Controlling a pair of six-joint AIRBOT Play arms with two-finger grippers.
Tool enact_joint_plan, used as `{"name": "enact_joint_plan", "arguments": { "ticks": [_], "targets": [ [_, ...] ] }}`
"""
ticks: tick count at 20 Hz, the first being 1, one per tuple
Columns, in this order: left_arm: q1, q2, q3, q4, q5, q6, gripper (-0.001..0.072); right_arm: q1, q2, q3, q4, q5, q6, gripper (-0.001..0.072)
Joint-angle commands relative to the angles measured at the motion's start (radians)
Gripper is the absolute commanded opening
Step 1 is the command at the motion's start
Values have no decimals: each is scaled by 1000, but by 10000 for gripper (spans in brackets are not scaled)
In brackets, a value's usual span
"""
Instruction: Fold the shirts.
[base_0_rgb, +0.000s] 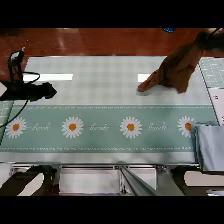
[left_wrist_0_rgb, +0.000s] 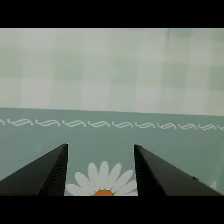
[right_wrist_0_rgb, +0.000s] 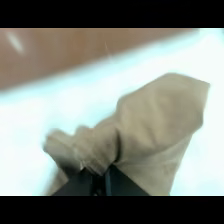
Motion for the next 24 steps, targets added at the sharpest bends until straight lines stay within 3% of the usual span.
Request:
{"name": "enact_joint_plan", "arguments": {
  "ticks": [1,8,12,15,17,20,24],
  "targets": [
    [6,124,-96,-81,32,-7,506,0,174,152,114,23,-75,22],
    [19,160,-95,-68,37,-1,505,0,389,263,396,70,-230,22],
    [19,160,-95,-74,37,-4,505,6,418,248,586,337,-269,22],
    [19,160,-95,-74,37,-5,505,194,418,122,579,407,-267,22],
    [19,160,-95,-74,37,-4,505,390,414,-23,485,349,-243,22],
    [22,160,-95,-69,66,0,505,639,373,-277,352,146,-150,22],
    [50,159,-90,-65,79,-1,505,826,166,-444,350,-39,-52,22]
  ]
}}
